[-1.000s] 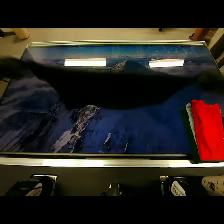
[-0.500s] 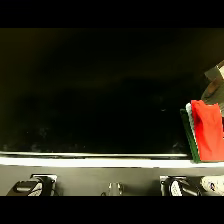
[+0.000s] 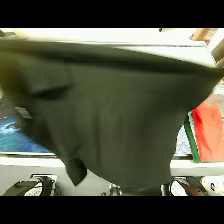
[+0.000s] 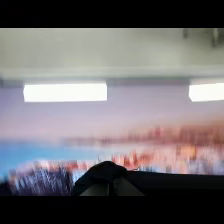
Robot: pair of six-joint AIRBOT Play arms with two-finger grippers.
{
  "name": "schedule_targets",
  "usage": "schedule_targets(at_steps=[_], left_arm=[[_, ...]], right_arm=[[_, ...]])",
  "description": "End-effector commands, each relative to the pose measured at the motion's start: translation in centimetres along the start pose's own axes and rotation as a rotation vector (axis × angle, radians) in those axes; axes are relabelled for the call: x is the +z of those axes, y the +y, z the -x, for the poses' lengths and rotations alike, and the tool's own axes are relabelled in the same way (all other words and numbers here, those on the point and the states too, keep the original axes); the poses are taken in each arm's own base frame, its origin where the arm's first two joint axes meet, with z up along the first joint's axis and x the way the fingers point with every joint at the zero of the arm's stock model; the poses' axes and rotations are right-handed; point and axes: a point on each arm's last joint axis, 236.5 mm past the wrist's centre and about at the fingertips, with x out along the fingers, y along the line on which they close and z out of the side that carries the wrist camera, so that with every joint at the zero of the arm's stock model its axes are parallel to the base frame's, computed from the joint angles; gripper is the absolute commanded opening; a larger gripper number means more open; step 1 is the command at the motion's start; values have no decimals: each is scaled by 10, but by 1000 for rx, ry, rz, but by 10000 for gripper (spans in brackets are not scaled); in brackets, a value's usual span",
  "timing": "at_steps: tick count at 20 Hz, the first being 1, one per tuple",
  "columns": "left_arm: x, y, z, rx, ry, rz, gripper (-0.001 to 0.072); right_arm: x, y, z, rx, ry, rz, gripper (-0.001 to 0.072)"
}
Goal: Fold the shirts.
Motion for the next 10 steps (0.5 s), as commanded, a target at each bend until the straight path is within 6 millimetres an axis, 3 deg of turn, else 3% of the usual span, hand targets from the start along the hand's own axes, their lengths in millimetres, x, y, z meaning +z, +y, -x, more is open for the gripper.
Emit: schedule_targets(at_steps=[1,3,6,8,10], left_arm=[[-120,-8,-139,-47,380,27,28],[-169,-18,-203,-78,466,66,28],[-214,-25,-267,-102,547,117,28],[-220,-27,-298,-107,523,143,28],[-210,-29,-321,-114,452,175,28]], right_arm=[[-46,-43,-126,-30,358,-97,14],[-39,-43,-199,-37,353,-77,15],[-3,-31,-277,-27,184,-66,16],[22,-23,-303,-21,64,-106,16],[41,-19,-324,-16,-33,-135,16]])
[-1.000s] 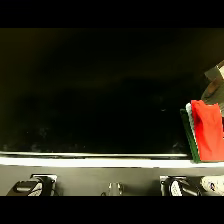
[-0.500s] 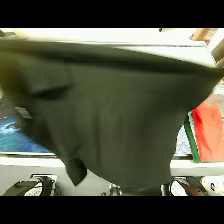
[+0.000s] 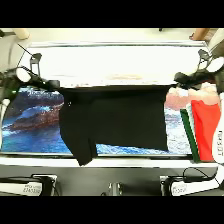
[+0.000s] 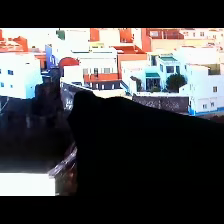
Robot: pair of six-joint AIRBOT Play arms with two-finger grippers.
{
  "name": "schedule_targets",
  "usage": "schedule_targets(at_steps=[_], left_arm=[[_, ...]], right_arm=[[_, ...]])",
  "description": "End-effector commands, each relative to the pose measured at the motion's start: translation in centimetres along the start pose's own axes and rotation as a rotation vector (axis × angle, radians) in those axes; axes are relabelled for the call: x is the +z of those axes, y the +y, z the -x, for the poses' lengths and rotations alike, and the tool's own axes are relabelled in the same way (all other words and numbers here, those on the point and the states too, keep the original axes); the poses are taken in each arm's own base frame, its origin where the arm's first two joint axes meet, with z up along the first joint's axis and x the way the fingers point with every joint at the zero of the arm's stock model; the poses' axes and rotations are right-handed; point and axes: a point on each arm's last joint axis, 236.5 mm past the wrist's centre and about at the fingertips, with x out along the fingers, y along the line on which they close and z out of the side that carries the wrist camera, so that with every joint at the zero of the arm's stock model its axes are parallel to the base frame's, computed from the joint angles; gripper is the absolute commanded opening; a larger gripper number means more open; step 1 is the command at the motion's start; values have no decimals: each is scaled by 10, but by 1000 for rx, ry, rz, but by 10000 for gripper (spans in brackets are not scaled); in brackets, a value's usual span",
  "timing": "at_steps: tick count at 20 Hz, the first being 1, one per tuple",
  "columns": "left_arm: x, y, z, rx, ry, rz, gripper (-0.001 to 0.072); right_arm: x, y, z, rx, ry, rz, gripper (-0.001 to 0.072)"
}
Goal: Fold the shirts.
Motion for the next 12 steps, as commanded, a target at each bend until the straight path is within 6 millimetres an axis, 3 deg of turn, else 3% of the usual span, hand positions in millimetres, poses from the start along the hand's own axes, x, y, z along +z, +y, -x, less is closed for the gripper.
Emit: schedule_targets(at_steps=[1,4,5,7,9,10,12], left_arm=[[25,-6,-47,-55,-97,72,28],[57,-16,-53,-116,-220,155,28],[60,-17,-53,-126,-227,168,28],[57,-17,-42,-132,-185,124,29],[36,-20,-22,-146,-59,15,29],[18,-20,-16,-145,24,-1,29],[-34,-19,-18,-129,228,6,29]], right_arm=[[42,15,-46,32,-192,-56,16],[37,6,-76,28,-173,-89,16],[34,6,-79,27,-163,-89,17],[35,8,-65,24,-164,-47,17],[24,12,-42,11,-113,24,17],[5,13,-36,11,-30,29,17],[-56,9,-38,0,221,26,17]])
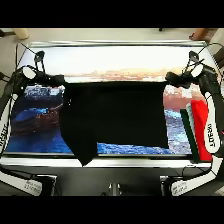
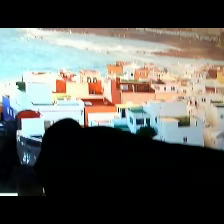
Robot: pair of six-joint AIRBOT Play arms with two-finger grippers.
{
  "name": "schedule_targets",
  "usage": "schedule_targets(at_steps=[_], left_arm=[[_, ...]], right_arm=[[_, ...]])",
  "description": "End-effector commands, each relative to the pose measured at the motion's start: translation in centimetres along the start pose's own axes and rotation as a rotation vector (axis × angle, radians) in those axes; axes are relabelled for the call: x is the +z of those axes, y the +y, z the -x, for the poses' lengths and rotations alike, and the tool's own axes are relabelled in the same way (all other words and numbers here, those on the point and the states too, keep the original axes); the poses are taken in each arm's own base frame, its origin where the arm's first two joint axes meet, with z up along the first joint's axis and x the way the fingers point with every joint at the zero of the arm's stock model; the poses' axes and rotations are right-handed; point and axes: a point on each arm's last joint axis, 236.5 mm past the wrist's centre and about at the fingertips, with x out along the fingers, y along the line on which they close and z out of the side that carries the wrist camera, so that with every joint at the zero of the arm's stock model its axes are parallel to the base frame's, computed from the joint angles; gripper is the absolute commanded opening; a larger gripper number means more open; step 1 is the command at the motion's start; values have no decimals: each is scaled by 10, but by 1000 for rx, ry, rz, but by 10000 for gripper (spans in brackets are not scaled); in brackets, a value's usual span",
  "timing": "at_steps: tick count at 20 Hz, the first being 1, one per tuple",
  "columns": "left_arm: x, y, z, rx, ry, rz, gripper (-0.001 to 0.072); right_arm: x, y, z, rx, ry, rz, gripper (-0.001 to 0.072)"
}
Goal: Fold the shirts.
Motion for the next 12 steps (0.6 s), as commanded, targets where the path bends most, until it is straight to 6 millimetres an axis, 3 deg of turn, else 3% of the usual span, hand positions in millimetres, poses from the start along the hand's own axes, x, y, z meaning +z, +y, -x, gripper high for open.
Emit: schedule_targets(at_steps=[1,3,5,8,9,11,12], left_arm=[[-82,4,6,26,328,-9,28],[-128,8,-1,45,459,17,29],[-153,11,-8,53,518,43,28],[-164,14,-9,64,545,91,30],[-163,10,-8,52,546,96,70],[-154,7,6,46,549,88,471],[-144,8,17,40,533,78,525]], right_arm=[[-89,-8,6,-25,369,19,17],[-121,-21,-2,-52,487,20,16],[-132,-25,-12,-58,523,10,16],[-140,-27,-19,-71,550,-40,17],[-138,-27,-18,-71,546,-44,30],[-133,-22,-8,-64,537,-47,410],[-131,-22,8,-67,548,-1,433]])
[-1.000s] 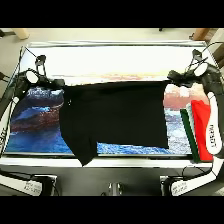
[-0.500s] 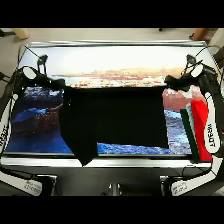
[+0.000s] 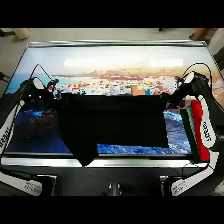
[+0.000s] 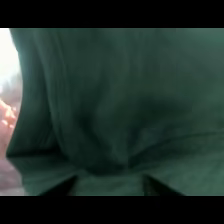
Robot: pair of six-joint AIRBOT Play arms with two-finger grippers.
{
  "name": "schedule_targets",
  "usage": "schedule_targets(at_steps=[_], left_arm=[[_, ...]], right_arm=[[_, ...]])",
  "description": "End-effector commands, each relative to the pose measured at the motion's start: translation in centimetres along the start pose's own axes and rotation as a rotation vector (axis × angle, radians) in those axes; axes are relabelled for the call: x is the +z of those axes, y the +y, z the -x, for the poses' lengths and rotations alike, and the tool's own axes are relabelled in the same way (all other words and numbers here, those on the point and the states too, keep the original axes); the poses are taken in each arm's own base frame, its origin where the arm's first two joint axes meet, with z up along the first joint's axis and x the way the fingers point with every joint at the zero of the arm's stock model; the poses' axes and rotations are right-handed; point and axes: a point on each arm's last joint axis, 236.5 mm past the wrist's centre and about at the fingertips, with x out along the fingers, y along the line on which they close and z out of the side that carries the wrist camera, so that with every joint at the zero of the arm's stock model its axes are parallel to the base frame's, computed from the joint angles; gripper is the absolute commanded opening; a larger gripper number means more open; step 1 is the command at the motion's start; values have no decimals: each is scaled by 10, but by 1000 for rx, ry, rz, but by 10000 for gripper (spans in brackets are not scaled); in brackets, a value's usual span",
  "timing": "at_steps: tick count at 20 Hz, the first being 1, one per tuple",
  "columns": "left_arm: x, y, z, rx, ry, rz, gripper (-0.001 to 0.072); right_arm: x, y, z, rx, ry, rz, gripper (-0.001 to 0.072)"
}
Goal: Fold the shirts.
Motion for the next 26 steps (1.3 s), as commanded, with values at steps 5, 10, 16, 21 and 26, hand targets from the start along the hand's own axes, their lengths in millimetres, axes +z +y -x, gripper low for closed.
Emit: schedule_targets(at_steps=[5,10,16,21,26], left_arm=[[-72,23,45,-15,53,48,513],[-206,0,-20,-165,86,161,513],[-229,-23,-52,-229,69,203,512],[-224,-38,-64,-231,60,206,267],[-217,-34,-60,-209,40,173,30]], right_arm=[[-102,-26,42,10,242,-8,441],[-166,-41,6,23,207,-59,434],[-171,-46,10,1,204,-62,517],[-191,-56,-12,-24,247,-78,565],[-198,-41,-38,62,282,-120,557]])
